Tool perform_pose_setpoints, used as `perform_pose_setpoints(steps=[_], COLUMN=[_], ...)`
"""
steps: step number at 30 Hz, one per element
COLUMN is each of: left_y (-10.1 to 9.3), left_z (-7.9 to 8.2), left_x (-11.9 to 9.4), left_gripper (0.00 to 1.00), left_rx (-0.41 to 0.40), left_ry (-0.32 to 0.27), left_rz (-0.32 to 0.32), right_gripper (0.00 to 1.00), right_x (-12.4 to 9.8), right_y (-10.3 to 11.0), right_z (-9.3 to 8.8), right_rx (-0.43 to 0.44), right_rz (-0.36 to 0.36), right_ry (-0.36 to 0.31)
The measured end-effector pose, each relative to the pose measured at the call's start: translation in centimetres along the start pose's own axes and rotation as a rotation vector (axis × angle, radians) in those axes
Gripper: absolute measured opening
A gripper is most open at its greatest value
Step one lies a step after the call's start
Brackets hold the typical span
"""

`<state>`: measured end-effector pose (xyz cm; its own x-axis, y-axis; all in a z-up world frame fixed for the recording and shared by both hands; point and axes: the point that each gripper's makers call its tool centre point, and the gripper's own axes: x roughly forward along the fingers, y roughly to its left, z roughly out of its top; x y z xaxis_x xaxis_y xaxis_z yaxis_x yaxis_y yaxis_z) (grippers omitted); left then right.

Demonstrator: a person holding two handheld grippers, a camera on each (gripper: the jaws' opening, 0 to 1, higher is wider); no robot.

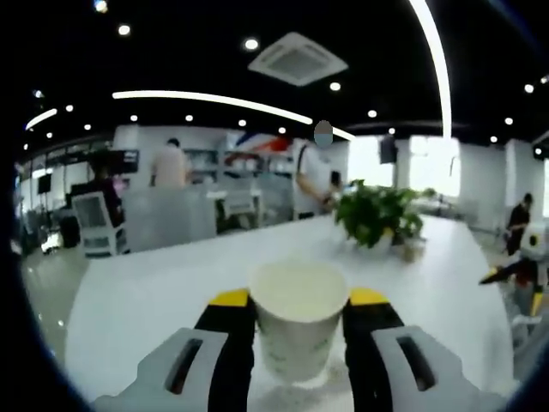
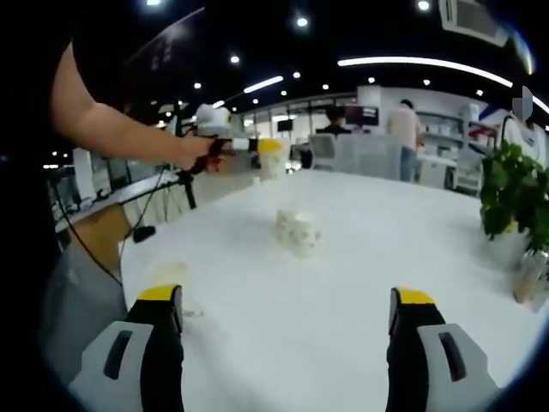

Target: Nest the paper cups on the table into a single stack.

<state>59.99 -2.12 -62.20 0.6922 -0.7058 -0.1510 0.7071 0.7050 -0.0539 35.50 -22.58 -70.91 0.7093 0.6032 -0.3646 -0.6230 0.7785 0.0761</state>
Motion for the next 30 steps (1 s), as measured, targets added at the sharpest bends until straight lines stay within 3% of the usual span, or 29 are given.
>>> perform_pose_setpoints(steps=[30], left_y=[-5.4], left_z=[1.4], left_x=[-2.5], left_gripper=[0.38], left_rx=[0.02], left_ry=[-0.015], left_rz=[-0.057], right_gripper=[0.99], right_x=[-0.6], right_y=[0.4], right_z=[1.0], right_rx=[-0.015], right_rz=[0.007], right_ry=[-0.022])
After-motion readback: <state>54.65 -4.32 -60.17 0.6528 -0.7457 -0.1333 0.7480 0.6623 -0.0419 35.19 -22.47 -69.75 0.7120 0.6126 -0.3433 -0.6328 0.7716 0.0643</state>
